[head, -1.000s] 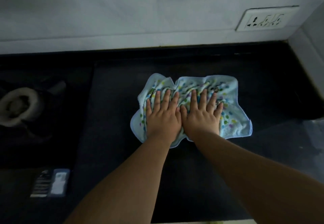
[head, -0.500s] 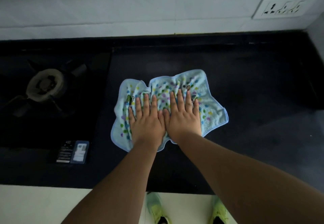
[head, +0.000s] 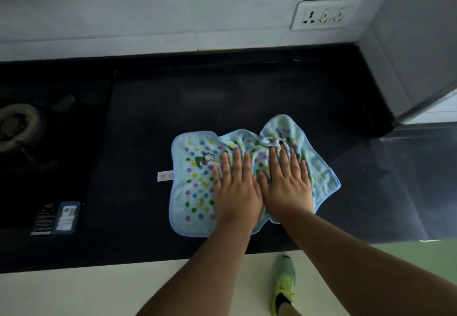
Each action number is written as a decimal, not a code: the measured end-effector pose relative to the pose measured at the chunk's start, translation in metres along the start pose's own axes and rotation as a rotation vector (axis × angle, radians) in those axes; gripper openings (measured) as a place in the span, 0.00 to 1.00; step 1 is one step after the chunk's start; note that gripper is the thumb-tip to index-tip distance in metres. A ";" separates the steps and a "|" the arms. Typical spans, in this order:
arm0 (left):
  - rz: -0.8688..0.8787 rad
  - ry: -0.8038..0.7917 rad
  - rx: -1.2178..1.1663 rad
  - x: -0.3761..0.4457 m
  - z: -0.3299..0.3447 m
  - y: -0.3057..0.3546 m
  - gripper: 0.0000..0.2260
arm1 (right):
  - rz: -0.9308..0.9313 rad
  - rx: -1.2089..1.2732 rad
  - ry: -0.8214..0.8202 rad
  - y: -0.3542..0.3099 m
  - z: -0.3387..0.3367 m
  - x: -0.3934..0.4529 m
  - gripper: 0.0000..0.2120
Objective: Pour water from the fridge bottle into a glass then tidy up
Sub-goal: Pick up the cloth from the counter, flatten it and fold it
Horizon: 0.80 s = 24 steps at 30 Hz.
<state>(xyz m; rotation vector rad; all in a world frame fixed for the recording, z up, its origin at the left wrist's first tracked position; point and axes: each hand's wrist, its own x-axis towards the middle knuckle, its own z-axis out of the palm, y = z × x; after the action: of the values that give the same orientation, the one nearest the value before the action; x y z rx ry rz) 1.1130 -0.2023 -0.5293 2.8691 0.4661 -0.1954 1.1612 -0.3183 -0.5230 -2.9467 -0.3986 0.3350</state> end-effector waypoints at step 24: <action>0.196 -0.067 -0.762 -0.098 -0.304 0.038 0.19 | -0.017 0.819 0.029 -0.020 -0.269 -0.086 0.12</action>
<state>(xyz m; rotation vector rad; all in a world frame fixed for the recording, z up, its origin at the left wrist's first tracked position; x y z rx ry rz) 1.0617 -0.1920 -0.2117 2.1318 0.1811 -0.0570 1.1397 -0.3543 -0.2434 -2.1429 -0.2072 0.3460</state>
